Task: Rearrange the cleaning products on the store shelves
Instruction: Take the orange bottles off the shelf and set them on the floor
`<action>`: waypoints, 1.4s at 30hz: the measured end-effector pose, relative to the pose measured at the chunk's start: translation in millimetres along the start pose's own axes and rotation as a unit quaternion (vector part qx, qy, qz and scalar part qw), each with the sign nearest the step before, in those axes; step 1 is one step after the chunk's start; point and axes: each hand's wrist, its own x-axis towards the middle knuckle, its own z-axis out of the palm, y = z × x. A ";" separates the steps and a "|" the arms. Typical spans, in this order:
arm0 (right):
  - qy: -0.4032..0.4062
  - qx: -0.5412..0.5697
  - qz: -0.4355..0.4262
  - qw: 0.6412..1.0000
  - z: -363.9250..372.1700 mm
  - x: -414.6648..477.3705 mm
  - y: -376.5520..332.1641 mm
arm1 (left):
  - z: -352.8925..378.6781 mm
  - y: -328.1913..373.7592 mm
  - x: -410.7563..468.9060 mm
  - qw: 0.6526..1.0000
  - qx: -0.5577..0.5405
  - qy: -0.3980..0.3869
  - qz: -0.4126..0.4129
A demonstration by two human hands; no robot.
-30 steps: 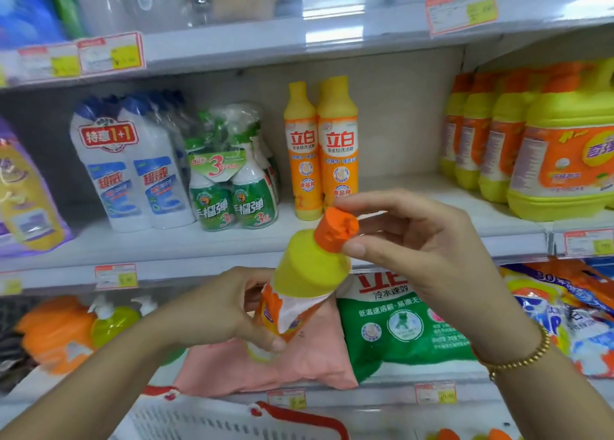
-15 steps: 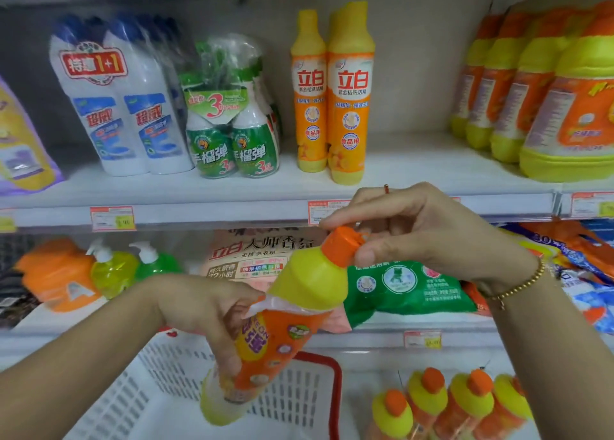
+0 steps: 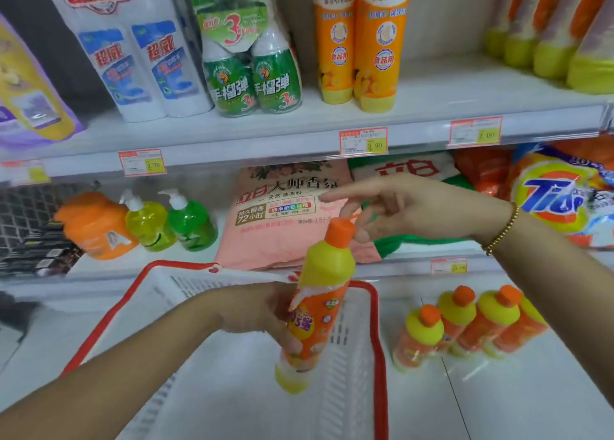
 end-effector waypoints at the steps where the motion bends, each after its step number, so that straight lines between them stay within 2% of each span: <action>1: 0.018 -0.044 0.024 0.999 1.1 1.5 7.9 | 8.1 13.4 -2.4 0.999 -0.047 -0.011 0.009; 3: 0.051 -0.201 0.085 0.975 4.6 4.6 26.8 | 30.4 22.0 -1.4 0.992 -0.124 0.001 0.034; 5: 0.055 -0.323 0.154 0.932 11.5 6.7 49.4 | 56.1 18.2 5.6 0.982 -0.154 0.108 0.027; 7: 0.031 -0.365 0.210 0.906 24.8 8.2 68.4 | 82.1 4.8 15.3 0.969 -0.159 0.187 0.030; 10: -0.004 -0.357 0.230 0.905 44.1 9.8 82.8 | 108.3 -0.5 23.0 0.967 -0.121 0.216 0.058; 12: -0.004 -0.358 0.219 0.907 51.8 10.4 86.6 | 112.2 -5.7 27.2 0.967 -0.112 0.222 0.047; 17: 0.014 -0.398 0.205 0.894 56.4 14.3 95.6 | 118.5 -27.7 40.9 0.963 -0.163 0.216 0.006; 28: 0.016 -0.398 0.190 0.897 56.0 13.1 99.0 | 107.4 -38.5 44.0 0.969 -0.161 0.185 -0.026; 32: 0.009 -0.396 0.191 0.898 55.3 11.2 97.2 | 97.8 -26.5 33.1 0.973 -0.098 0.208 -0.007; 42: -0.050 -0.424 0.198 0.882 51.0 11.1 80.6 | 64.9 38.0 5.4 0.949 -0.111 0.284 0.081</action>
